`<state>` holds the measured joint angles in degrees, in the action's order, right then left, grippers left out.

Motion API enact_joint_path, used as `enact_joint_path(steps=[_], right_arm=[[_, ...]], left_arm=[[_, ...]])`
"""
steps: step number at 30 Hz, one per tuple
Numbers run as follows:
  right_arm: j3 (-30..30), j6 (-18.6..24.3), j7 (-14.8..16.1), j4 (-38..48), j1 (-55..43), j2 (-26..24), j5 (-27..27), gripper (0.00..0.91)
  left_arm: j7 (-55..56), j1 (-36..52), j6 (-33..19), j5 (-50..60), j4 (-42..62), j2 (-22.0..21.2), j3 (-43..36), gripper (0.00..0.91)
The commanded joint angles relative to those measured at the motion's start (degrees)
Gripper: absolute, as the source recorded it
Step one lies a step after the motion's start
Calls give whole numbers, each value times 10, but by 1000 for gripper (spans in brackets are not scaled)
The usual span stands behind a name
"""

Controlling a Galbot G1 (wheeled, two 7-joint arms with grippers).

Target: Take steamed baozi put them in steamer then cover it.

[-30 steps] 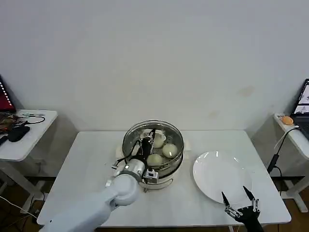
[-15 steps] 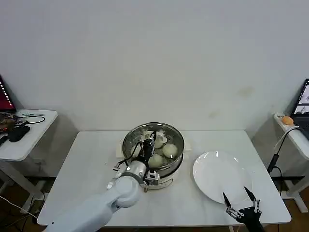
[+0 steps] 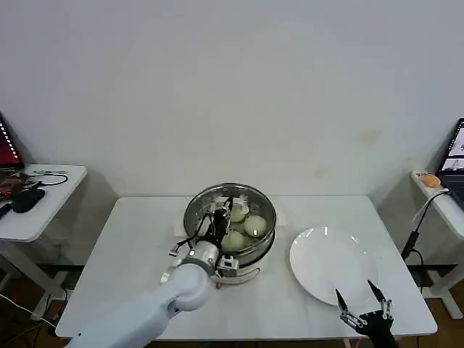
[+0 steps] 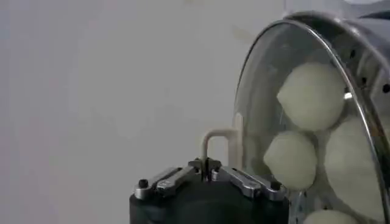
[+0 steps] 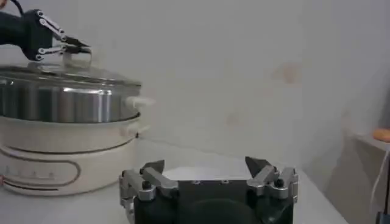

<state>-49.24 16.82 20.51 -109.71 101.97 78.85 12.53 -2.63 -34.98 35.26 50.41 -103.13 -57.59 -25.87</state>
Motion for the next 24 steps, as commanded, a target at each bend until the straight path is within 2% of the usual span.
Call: enact_joint_path(steps=[1,13,14,15,16,17,18,24], right_arm=[[-1,1,0,3,-1,0,0,907],[-3,2,-1,8,-3,0,1,907],[-3,1,-1,8,-3,0,1,907],[-3,1,-1,7,-3,0,2,907],[-3,1,-1,7,-3,0,2,907],[-4,1,-1,7,-3,0,2,907],[-5,1,-1,7,-3,0,2,907],[-7,2,-1,10,-2,0,2,907]], left_arm=[[0,-2,0,0,0,-2,-1,0],[1,-10,0,4,-4,-1,-3,0],[1,-10,0,4,-4,-1,-3,20],[1,-10,0,4,-3,-1,-3,71],[1,-10,0,4,-3,0,-2,363],[1,-10,-1,4,-2,0,-2,574],[1,-10,-1,5,-2,0,-1,907],[0,-13,-1,4,-4,1,4,907]])
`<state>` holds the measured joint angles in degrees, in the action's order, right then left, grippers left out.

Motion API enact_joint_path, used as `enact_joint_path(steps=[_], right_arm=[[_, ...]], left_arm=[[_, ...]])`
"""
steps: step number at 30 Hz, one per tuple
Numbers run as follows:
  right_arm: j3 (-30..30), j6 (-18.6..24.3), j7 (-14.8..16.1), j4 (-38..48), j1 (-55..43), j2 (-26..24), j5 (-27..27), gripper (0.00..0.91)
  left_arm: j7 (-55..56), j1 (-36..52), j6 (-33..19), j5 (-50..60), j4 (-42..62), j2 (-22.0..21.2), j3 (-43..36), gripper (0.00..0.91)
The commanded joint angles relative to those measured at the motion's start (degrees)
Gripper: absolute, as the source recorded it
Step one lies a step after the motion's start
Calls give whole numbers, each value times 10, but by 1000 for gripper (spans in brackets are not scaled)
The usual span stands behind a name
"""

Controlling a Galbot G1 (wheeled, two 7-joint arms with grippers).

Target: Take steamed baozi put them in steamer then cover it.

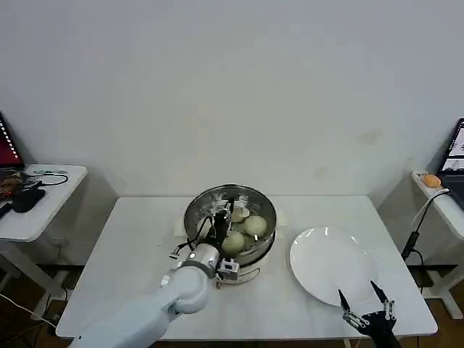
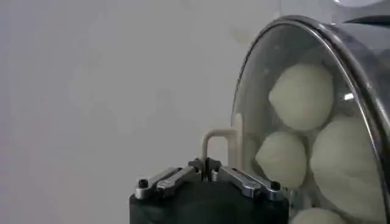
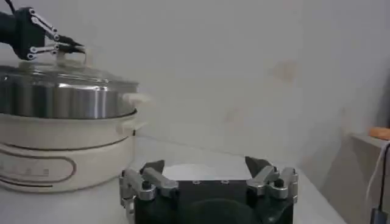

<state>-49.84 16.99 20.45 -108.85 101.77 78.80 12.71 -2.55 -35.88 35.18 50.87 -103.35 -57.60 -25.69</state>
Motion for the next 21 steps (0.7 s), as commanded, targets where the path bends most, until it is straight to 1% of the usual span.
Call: enact_joint_path(steps=[1,8,13,19,21], right_arm=[[0,1,0,1,0,1,0,907],[0,2,0,2,0,1,-1,907],[-1,1,0,1,0,-1,-1,907],[-1,2,1,0,2,-1,-2,907],[-1,2,1,-2,2,0,-2,907]], left_arm=[[-1,-5,0,-1,-3,1,4,907],[0,-28,0,-3,-36,15,34,907],[-4,-59,-1,-18,-86,49,81,907],[-8,-103,-5,-94,-168,96,136,907],[-8,-130,-9,-144,-209,113,165,907]])
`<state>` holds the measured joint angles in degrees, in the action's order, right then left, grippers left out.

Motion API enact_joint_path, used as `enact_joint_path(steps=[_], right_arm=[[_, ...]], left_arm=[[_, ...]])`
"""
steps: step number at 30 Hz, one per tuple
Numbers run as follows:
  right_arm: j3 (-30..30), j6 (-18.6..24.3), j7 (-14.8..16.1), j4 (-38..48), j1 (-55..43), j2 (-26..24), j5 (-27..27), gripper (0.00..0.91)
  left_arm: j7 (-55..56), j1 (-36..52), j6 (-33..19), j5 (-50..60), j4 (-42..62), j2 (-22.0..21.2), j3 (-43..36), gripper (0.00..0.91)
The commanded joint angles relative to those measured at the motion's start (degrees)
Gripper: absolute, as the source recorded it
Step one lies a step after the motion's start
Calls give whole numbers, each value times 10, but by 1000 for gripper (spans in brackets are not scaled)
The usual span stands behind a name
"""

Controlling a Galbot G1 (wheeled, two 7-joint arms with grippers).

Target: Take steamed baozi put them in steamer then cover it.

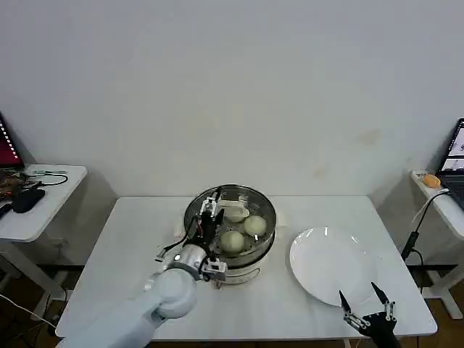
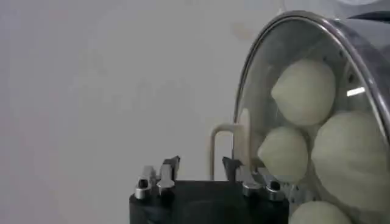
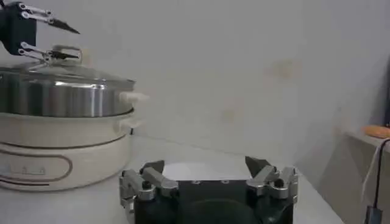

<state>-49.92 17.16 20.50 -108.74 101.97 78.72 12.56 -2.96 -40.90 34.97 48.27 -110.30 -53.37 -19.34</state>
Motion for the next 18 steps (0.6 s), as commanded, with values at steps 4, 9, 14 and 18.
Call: enact_joint_path(steps=[4,9,14,18], right_arm=[[0,1,3,-5,1,-1,0,907],[1,-1,6,-7,-3,-9,5,907],[0,-4,12,-8,-10,-17,18,907],[1,-3,19,-7,-17,-23,32,907]], left_arm=[[36,-142,0,-345,-210,93,202,907],[90,-206,-11,-620,-230,102,293,907],[116,-256,-71,-801,-209,73,389,907],[113,-284,-132,-898,-160,32,464,907]])
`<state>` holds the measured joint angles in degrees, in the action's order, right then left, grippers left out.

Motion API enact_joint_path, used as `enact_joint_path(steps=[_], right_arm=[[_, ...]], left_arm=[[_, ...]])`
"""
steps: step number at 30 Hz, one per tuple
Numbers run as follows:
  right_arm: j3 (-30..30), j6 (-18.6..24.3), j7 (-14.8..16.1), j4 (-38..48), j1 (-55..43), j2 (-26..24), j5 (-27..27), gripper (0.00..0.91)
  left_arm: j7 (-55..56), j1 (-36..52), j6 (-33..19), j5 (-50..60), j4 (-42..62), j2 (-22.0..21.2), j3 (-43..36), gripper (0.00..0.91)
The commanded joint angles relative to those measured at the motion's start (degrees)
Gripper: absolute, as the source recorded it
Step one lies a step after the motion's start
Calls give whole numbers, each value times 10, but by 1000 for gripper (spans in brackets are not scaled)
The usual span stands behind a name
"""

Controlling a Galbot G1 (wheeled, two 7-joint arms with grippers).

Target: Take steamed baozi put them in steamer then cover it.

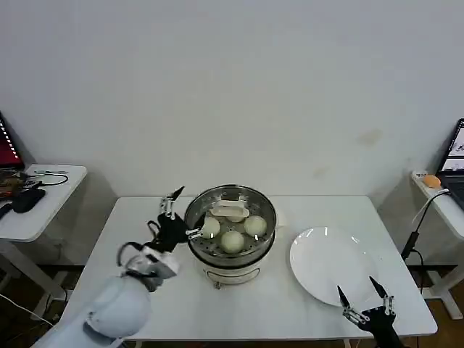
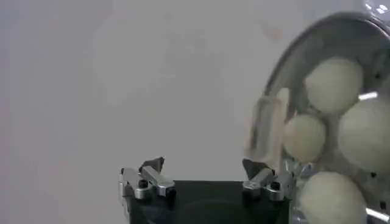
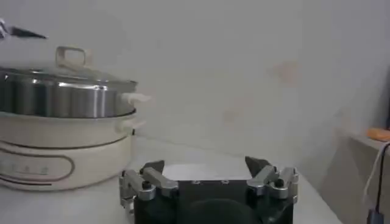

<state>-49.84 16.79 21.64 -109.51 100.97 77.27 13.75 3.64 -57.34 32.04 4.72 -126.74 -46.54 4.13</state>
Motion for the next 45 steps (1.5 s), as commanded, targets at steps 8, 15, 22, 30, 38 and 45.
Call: enact_joint_path(steps=[8,15,22,30,38,45], right_arm=[[-2,0,12,11,-13,-15,39,907],[1,-8,1,16,-11,-24,60,907],[4,-9,-2,36,-24,-37,121,907],[-9,0,13,73,-43,-58,157,907],[-7,-12,19,100,-50,-64,168,907],[-10,-17,23,103,-49,-68,161,907]], left_arm=[[28,-161,-202,-490,76,-101,310,907],[0,-249,-299,-464,129,-116,353,907],[-6,-321,-355,-429,169,-121,362,907],[-8,-342,-394,-385,192,-129,321,907],[-9,-352,-412,-372,198,-133,303,907],[-9,-349,-410,-371,193,-135,297,907]])
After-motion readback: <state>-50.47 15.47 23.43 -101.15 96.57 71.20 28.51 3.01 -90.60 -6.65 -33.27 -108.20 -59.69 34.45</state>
